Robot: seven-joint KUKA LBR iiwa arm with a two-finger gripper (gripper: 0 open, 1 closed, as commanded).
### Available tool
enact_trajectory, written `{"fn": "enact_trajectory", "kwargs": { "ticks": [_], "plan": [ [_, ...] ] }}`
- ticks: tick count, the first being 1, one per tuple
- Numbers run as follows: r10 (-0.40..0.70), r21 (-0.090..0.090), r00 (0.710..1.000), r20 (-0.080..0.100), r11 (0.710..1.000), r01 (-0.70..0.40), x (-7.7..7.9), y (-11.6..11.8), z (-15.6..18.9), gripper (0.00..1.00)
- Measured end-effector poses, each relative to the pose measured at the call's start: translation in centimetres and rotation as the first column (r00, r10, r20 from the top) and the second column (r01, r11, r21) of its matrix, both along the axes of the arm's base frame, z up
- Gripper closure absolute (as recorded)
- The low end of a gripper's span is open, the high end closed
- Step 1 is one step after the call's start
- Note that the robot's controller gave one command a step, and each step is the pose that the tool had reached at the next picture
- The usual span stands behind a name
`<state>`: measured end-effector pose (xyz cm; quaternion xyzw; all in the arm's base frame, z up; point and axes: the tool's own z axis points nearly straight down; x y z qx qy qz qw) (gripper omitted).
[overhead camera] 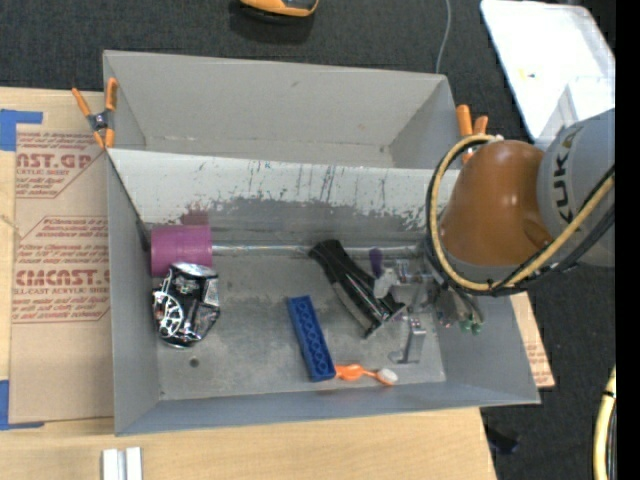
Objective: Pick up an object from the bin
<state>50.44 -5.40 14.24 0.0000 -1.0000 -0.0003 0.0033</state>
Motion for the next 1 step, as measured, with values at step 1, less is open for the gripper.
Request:
{"fn": "enact_trajectory", "kwargs": {
  "ticks": [1],
  "plan": [
    [0.001, -0.001, 1.000, 0.007, 1.000, -0.001, 0.20, 0.01, 0.32, 0.00]
  ]
}}
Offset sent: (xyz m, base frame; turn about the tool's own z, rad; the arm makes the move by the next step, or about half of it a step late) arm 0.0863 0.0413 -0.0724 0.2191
